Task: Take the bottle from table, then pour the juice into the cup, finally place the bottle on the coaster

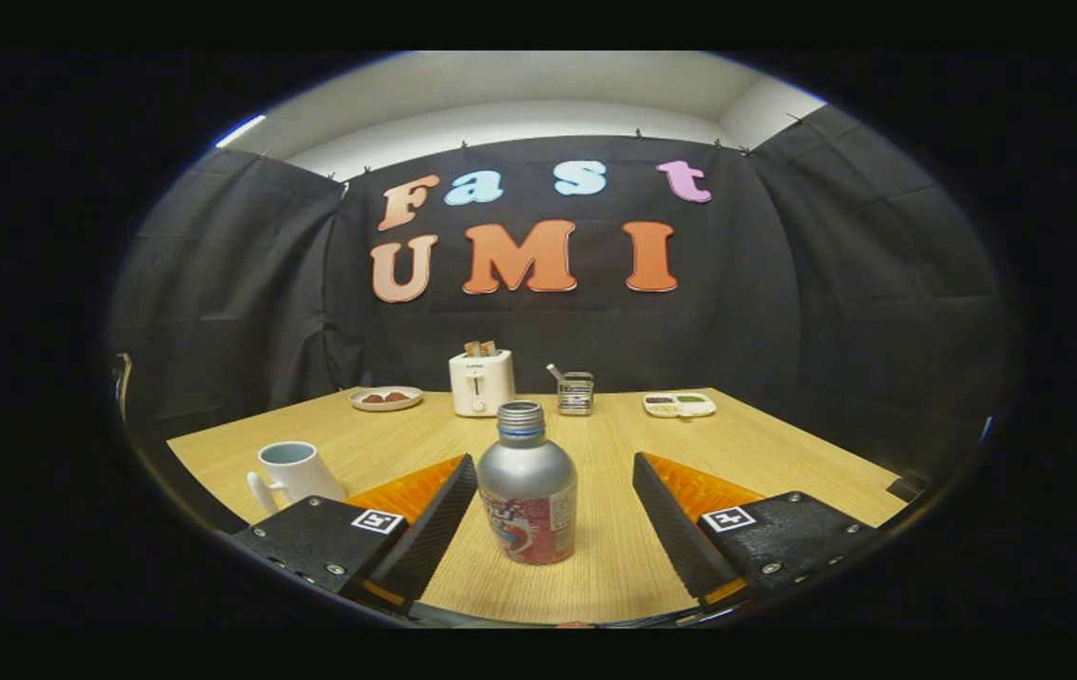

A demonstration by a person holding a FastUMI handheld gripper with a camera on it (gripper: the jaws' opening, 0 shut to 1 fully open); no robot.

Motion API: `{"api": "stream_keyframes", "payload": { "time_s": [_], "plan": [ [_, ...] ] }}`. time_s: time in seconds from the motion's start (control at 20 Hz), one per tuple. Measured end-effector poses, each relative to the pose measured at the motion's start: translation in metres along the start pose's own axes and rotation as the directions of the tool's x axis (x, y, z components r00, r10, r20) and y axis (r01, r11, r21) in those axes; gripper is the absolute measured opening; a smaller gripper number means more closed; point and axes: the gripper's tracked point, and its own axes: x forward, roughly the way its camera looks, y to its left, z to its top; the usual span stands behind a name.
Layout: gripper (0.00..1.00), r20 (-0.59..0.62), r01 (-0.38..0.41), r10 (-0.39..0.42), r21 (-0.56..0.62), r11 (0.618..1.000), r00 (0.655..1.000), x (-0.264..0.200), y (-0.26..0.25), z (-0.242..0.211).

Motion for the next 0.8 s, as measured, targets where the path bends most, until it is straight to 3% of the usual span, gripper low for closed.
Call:
{"api": "stream_keyframes", "payload": {
  "time_s": [0.45,0.8],
  "plan": [
    [0.99,-0.056,-0.037,0.037,-0.014,0.999,0.998,0.011,0.019,-0.021],
    [0.99,-0.114,-0.017,0.015,-0.021,1.0,0.993,0.021,0.015,-0.045]
  ]
}}
